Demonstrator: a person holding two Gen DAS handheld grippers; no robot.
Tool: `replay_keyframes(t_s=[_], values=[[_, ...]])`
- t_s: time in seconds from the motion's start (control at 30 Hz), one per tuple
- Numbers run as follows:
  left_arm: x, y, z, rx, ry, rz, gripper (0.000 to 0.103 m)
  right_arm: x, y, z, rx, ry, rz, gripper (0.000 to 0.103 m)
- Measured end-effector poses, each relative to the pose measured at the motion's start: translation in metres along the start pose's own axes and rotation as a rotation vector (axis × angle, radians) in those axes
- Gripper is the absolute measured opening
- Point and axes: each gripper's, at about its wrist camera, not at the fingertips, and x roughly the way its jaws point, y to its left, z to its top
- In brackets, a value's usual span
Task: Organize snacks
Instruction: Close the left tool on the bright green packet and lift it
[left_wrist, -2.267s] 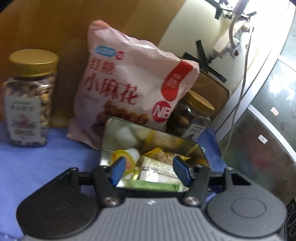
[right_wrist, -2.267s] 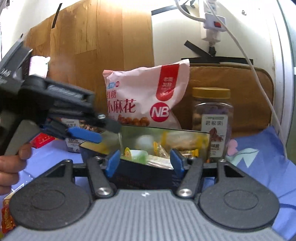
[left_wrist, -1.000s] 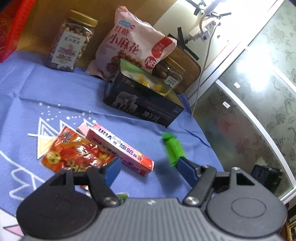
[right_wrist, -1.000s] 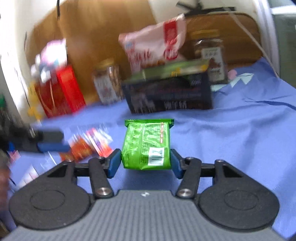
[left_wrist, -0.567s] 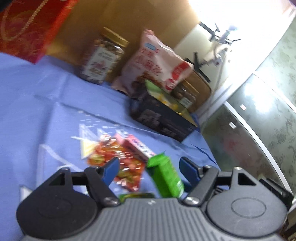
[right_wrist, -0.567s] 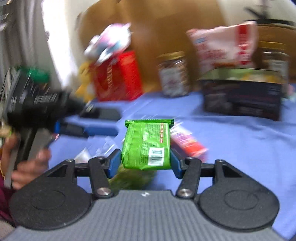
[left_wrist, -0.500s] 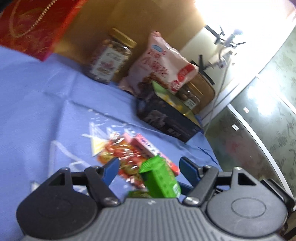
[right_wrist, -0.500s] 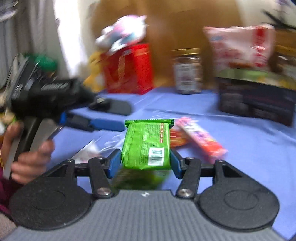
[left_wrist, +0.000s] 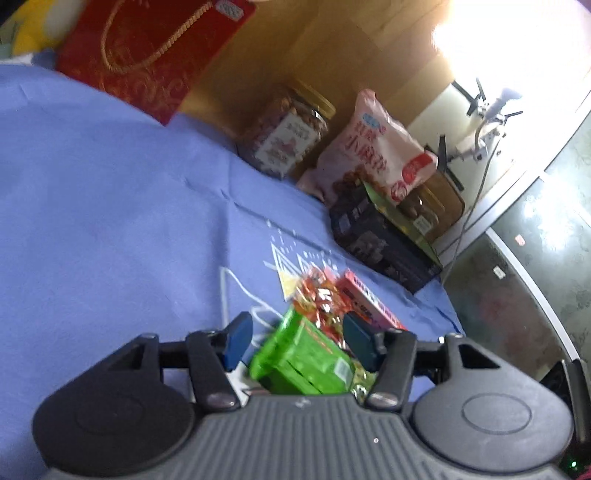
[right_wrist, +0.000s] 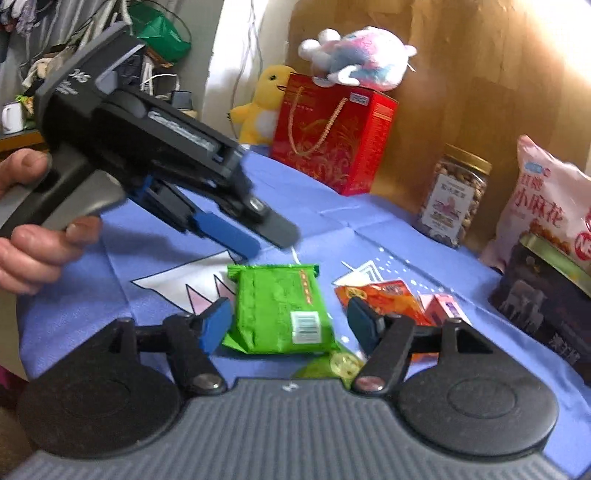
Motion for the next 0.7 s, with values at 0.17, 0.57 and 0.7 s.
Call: replay_keyframes(t_s=[0.17, 0.57, 0.7], values=[[-0.007, 0.005, 0.012, -0.006, -0.025, -0.031, 0.063, -0.009, -0.001, -0.006, 0.055, 0.028, 0.016, 0.072], [0.03, -0.012, -0.008, 0.093, 0.114, -0.019, 0.046, 0.003, -0.015, -0.009, 0.145, 0.11, 0.01, 0.045], [0.026, -0.012, -0.007, 0.072, 0.115, -0.027, 0.054, 0.002, -0.021, -0.012, 0.19, 0.106, 0.0, 0.046]])
